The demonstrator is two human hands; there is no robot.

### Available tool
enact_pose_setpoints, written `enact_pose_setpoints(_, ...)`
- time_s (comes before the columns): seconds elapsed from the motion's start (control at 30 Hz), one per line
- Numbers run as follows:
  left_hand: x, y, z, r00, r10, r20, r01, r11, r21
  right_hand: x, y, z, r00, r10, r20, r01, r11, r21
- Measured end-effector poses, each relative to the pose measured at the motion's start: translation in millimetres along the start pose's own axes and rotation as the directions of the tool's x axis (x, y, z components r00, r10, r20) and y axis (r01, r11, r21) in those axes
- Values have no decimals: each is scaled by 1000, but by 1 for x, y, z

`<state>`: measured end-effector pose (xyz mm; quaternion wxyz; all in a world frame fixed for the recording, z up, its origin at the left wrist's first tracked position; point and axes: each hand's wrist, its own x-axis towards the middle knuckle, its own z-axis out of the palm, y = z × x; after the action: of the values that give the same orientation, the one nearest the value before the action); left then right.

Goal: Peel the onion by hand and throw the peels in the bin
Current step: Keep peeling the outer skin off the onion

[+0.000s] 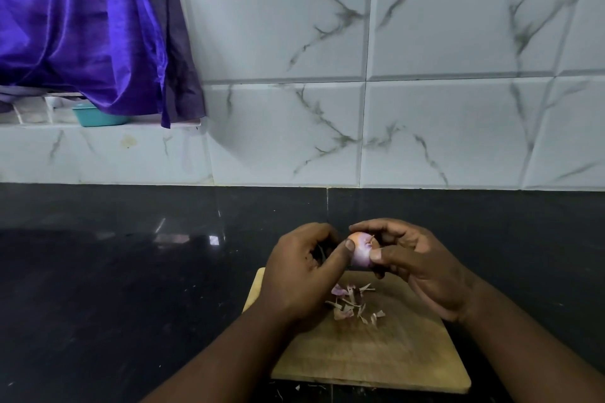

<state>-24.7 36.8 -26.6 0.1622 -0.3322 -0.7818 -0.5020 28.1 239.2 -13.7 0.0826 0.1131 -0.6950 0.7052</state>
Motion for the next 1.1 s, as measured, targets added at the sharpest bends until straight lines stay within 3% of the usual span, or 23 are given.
enact_pose_setpoints(0.23,-2,4,1,997,-60,52,59,998,11,-2,-2,1,999,-54,-6,51,980,-193)
enact_pose_setpoints(0.5,-1,1,0,996,-61,68,67,994,-81,1,0,-3,997,-75,-22,71,984,-161)
enact_pose_setpoints(0.63,-2,1,1,996,-60,68,62,998,-22,0,1,-3,996,-89,-26,82,976,-204)
enact_pose_setpoints(0.93,0,1,0,996,-67,61,72,994,-85,2,3,-6,996,-85,-23,81,986,-149)
enact_pose_setpoints(1.1,-3,4,1,994,-76,78,80,996,-50,0,1,-3,996,-88,-23,82,975,-205)
